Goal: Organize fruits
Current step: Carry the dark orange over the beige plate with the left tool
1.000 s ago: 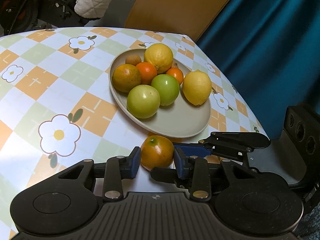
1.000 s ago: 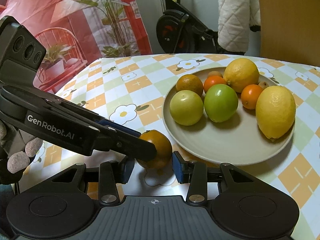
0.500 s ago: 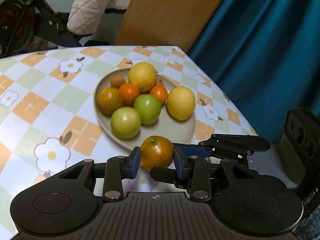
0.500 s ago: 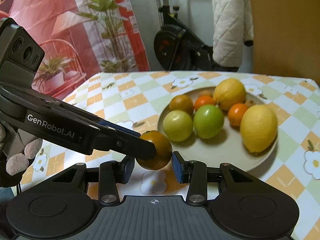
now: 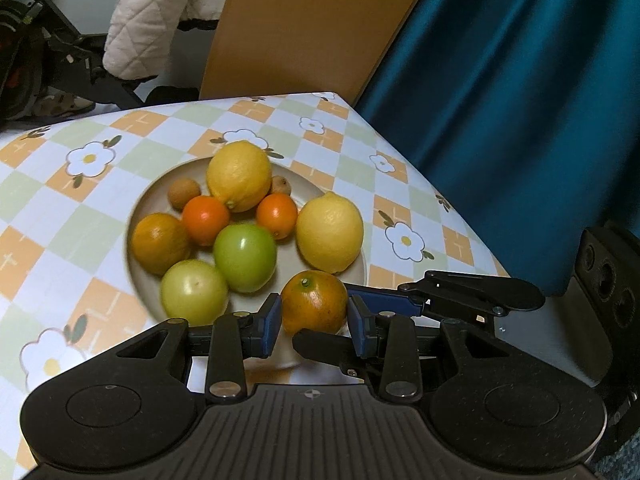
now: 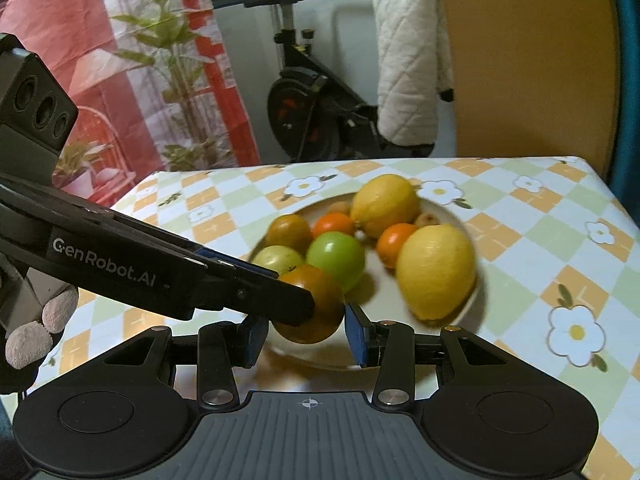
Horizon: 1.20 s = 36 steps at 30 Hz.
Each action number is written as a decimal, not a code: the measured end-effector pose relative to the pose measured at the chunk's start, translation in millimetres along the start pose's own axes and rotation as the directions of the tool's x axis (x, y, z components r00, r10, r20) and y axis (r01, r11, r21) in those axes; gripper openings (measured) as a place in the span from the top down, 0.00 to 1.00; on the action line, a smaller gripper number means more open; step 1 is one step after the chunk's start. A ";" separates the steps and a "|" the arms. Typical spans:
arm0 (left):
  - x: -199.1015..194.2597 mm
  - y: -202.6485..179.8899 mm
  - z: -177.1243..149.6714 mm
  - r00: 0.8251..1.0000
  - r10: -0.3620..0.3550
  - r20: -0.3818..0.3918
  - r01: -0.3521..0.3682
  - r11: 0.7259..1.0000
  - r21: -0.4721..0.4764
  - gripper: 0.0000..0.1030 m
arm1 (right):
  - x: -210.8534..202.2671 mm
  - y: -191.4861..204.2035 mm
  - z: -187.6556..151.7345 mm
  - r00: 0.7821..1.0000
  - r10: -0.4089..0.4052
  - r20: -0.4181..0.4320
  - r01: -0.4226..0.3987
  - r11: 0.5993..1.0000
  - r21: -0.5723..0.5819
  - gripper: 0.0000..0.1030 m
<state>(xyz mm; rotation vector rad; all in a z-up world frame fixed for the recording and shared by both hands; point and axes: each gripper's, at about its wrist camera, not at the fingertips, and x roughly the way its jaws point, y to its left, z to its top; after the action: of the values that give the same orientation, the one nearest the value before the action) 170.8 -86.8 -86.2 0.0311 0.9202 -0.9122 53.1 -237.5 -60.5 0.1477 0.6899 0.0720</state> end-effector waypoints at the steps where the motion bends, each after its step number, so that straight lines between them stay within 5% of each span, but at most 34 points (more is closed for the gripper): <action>1: 2.6 -0.8 1.4 1.000 0.001 -0.002 -0.001 1.000 0.001 0.64 | 0.6 -2.6 0.3 1.000 -0.005 0.000 0.005 1.000 0.003 0.62; 29: 27.9 -6.7 2.2 0.997 0.056 -0.044 -0.056 0.998 0.009 0.63 | 19.5 -16.3 -5.4 0.998 -0.035 -0.057 0.038 0.999 0.037 0.60; 36: 20.5 -5.9 1.2 0.995 0.099 -0.025 -0.099 0.995 0.001 0.55 | 17.9 -15.2 -3.5 0.997 -0.058 -0.057 0.060 0.998 0.034 0.57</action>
<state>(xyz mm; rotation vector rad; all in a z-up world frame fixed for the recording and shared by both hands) 173.1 -104.6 -97.7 0.0874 0.9335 -0.8215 64.9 -250.1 -76.8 0.1597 0.7509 0.0077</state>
